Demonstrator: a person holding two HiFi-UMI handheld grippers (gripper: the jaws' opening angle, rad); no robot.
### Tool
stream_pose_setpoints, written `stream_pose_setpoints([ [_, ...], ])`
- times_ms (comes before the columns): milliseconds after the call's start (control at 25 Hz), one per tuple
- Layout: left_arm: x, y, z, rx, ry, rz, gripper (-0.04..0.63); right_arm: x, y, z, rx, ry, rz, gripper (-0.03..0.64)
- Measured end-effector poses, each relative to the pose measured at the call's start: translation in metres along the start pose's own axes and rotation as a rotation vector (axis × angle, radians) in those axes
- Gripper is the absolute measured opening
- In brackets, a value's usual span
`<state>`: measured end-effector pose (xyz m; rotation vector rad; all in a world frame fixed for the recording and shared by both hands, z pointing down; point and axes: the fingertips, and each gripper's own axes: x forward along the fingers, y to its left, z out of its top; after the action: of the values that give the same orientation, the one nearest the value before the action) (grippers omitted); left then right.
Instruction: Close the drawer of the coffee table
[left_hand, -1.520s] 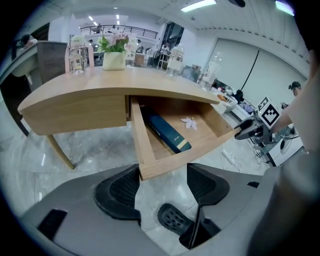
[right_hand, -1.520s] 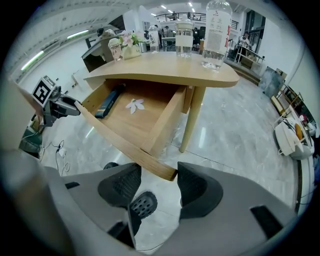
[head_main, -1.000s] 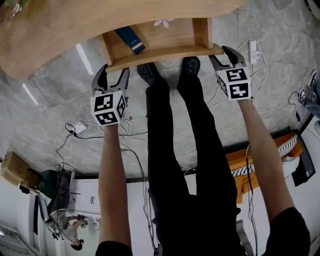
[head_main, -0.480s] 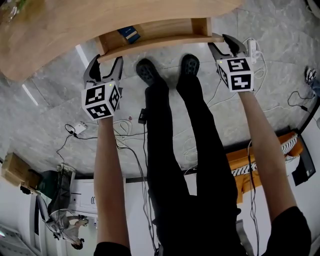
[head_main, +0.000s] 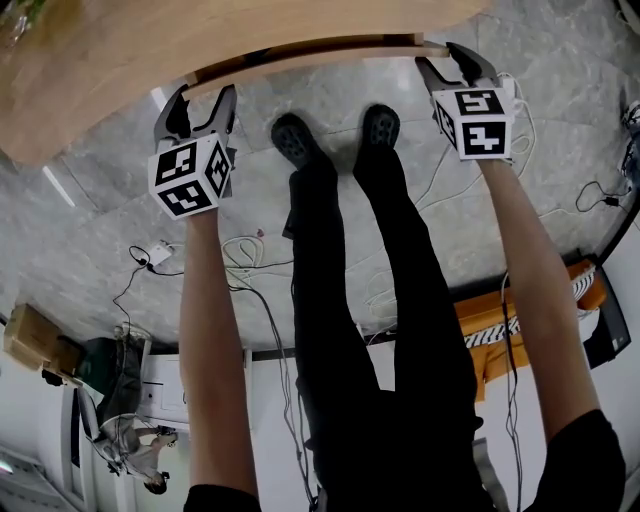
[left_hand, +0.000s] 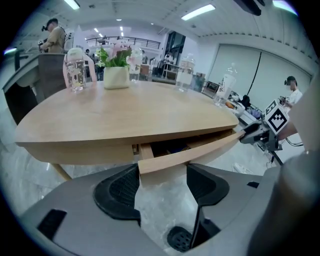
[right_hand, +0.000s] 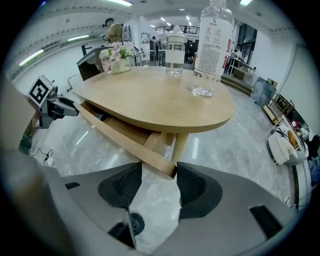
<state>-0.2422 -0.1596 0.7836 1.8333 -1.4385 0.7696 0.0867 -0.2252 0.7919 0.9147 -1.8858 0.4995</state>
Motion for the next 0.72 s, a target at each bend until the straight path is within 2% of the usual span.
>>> stream_pose_setpoints([
  [720, 0.012, 0.007, 0.025, -0.007, -0.017, 0.015, 0.302, 0.005, -0.013, 0.026, -0.013, -0.043, -0.025, 0.210],
])
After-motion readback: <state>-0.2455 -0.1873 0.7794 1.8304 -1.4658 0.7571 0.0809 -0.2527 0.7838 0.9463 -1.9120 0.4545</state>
